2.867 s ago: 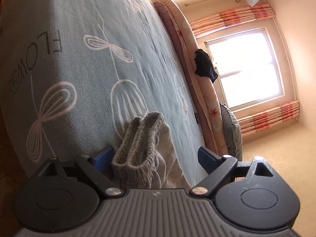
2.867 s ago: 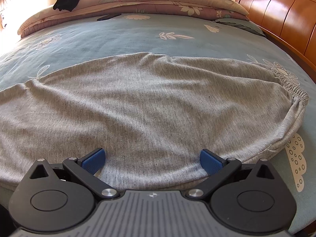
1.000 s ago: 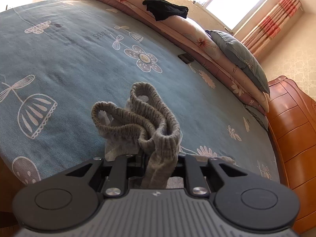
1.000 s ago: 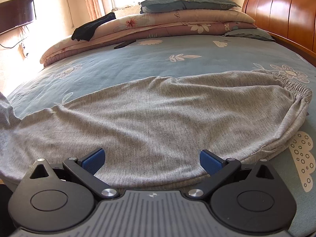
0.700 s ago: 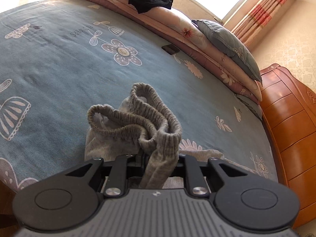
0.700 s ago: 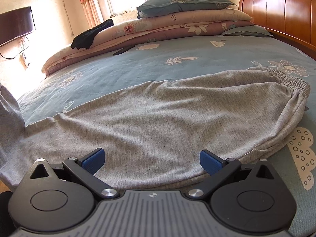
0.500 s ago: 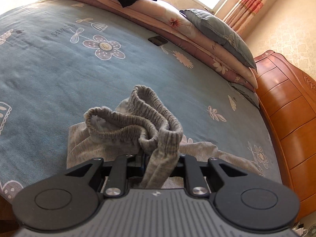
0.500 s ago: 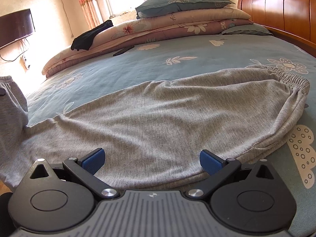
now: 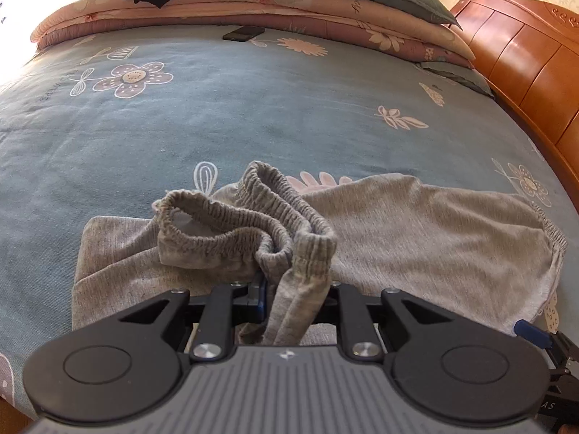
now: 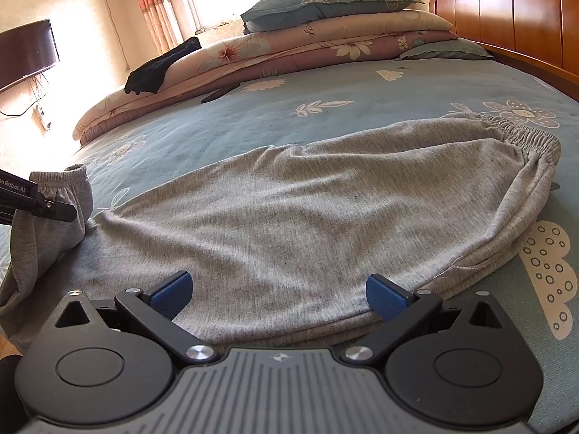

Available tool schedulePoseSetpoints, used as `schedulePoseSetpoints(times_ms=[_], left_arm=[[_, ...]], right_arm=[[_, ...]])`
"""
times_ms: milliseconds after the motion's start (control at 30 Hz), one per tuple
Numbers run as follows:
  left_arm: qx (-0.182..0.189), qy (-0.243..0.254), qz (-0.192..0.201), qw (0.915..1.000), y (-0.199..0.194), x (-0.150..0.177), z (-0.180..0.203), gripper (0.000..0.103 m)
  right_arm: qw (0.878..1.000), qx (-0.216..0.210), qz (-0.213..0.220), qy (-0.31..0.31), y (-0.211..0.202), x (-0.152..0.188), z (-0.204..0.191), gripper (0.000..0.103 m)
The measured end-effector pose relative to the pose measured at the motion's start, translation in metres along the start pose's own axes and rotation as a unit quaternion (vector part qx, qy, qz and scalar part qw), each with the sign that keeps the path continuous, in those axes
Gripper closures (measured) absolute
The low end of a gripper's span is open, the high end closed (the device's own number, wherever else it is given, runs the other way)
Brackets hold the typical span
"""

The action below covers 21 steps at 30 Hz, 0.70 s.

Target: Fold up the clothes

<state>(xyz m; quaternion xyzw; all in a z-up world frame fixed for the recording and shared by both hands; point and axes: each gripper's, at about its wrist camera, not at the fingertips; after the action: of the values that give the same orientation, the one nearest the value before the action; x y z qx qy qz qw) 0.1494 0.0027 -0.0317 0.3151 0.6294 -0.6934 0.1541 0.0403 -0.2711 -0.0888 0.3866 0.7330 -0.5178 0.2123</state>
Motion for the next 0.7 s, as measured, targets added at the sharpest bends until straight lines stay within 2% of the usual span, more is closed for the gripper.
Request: schedulePoseSetpoints(times_ms=[133,200,333,367,433,500,533,567,600,700], left_arm=[[-0.029,0.053,-0.019,0.998,0.021,0.007,0.022,0.083],[-0.018,0.06,-0.037,0.9974,0.034,0.014,0.025,0.077],[0.016,0.056,-0.036,0.9977,0.034,0.024,0.026,0.06],[0.029,0.052,-0.031,0.9977,0.03,0.026,0.025,0.059],[0.067,0.038,-0.012,0.9969,0.01,0.023,0.016,0.054],[0.108,0.013,0.022,0.9938,-0.018,0.015,-0.008,0.05],[0.12,0.003,0.041,0.992,-0.033,0.011,-0.023,0.044],[0.115,-0.001,0.056,0.9918,-0.047,0.009,-0.037,0.033],[0.095,0.004,0.067,0.9932,-0.059,0.008,-0.049,0.029],[0.018,0.031,0.083,0.9959,-0.089,0.012,-0.081,0.026]], right_arm=[[1.0,0.006,0.001,0.0,-0.002,-0.001,0.0,0.0],[1.0,0.008,0.0,0.0,-0.003,-0.001,0.0,0.0],[1.0,0.011,-0.001,0.002,-0.004,-0.002,-0.001,0.0],[1.0,0.009,-0.002,0.004,-0.005,-0.003,-0.001,0.0],[1.0,0.005,-0.003,0.009,-0.006,-0.005,-0.001,0.0],[1.0,-0.001,-0.003,0.015,-0.009,-0.008,-0.002,0.0],[1.0,-0.008,-0.002,0.018,-0.011,-0.01,-0.003,0.0],[1.0,-0.018,-0.001,0.023,-0.014,-0.011,-0.003,0.0],[0.999,-0.033,-0.004,0.029,-0.015,-0.012,-0.005,0.0],[0.992,-0.103,-0.027,0.066,-0.014,-0.015,-0.009,0.0]])
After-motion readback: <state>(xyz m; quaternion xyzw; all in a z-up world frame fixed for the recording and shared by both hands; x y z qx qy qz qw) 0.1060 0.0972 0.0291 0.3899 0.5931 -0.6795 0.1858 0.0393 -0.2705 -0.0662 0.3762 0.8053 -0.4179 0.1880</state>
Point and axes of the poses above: each gripper's, at about its wrist camera, not at the fingertips, and y roughly the way its jaws point, z to its right, x to its underside, and after that the axes turned 9 degrees about y, right-handed
